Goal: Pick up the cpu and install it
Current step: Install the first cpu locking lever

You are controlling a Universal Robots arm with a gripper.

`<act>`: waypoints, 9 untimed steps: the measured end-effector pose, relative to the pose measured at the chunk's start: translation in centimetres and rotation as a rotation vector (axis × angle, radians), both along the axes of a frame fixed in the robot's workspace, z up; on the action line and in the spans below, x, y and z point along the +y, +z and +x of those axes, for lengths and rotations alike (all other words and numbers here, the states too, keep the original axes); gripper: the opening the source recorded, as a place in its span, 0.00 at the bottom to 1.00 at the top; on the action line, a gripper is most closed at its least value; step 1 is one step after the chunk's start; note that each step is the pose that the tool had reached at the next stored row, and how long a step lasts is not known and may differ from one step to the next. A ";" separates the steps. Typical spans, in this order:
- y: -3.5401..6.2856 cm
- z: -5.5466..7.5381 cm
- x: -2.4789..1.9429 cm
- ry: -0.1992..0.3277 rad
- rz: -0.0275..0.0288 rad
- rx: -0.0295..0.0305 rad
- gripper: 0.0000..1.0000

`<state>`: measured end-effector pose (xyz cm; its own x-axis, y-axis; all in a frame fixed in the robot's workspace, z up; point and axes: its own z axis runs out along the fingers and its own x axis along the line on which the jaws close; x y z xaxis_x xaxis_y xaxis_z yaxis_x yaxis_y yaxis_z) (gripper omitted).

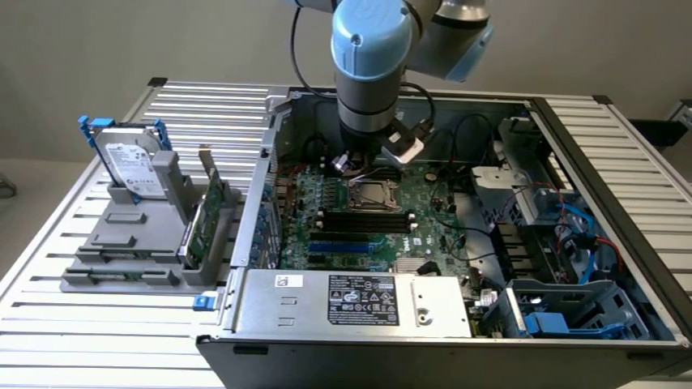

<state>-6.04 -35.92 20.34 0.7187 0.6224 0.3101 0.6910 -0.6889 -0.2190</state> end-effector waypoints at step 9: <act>-0.17 0.1 -0.14 -0.022 0.0060 0.0012 0.11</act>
<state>-5.93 -36.06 20.17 0.7323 0.6048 0.3130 0.6757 -0.7023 -0.2239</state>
